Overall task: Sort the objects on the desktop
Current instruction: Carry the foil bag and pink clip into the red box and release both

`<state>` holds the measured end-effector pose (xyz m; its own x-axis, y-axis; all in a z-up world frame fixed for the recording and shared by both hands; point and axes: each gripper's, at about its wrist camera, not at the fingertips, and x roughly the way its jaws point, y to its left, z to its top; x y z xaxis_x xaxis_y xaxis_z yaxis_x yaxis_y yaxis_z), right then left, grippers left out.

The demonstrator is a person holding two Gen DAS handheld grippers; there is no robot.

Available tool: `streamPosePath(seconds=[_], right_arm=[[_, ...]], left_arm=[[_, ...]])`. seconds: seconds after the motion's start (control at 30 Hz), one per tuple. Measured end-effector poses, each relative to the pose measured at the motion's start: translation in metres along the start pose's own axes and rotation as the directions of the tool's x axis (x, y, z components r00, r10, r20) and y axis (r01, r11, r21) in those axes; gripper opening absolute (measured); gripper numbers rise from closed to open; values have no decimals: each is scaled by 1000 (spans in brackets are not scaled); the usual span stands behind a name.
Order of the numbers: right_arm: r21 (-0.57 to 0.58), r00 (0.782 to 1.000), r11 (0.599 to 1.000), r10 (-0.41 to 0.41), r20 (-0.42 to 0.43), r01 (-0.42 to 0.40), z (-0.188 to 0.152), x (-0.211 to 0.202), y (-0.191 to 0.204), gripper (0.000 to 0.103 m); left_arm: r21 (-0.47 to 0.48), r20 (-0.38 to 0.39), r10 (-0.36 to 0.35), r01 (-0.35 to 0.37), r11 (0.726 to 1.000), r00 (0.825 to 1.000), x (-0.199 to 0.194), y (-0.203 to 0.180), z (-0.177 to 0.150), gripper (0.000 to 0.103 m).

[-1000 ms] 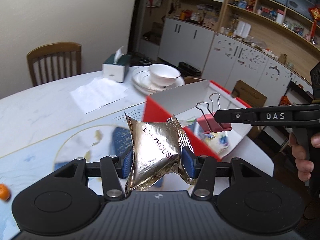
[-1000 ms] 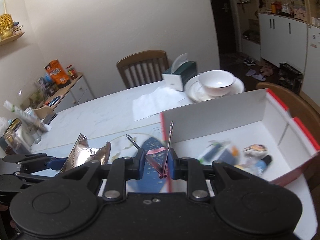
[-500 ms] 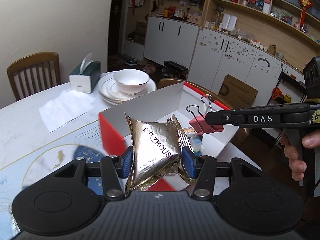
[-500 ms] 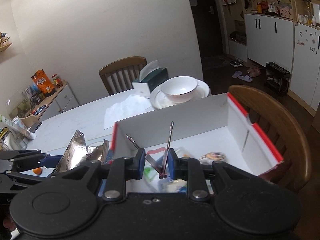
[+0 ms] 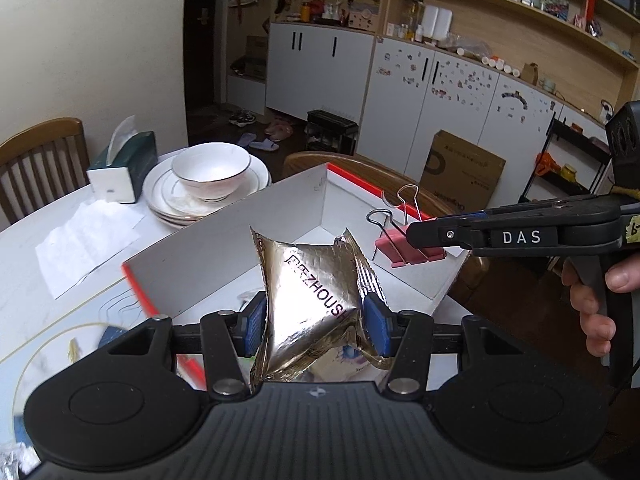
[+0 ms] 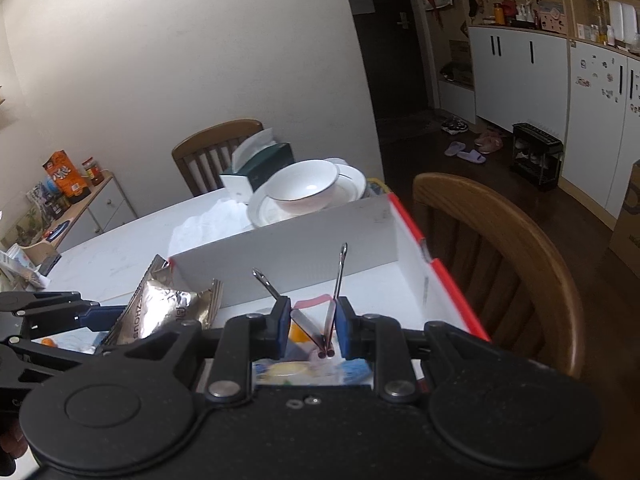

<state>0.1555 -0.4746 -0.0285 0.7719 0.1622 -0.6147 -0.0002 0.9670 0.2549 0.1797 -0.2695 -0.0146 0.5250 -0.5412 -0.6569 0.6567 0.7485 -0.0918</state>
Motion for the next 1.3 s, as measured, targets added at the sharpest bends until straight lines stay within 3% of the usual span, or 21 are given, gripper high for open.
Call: streamPosePath(seconds=[0.73, 1.3], right_arm=[[-59, 990, 998, -19, -140, 11, -9, 59, -12, 22], [-116, 982, 993, -15, -186, -7, -15, 77, -8, 25]], left_arm=[[12, -160, 45, -44, 999, 986, 89, 21, 19, 50], [21, -252, 43, -39, 999, 967, 117, 30, 15, 52]])
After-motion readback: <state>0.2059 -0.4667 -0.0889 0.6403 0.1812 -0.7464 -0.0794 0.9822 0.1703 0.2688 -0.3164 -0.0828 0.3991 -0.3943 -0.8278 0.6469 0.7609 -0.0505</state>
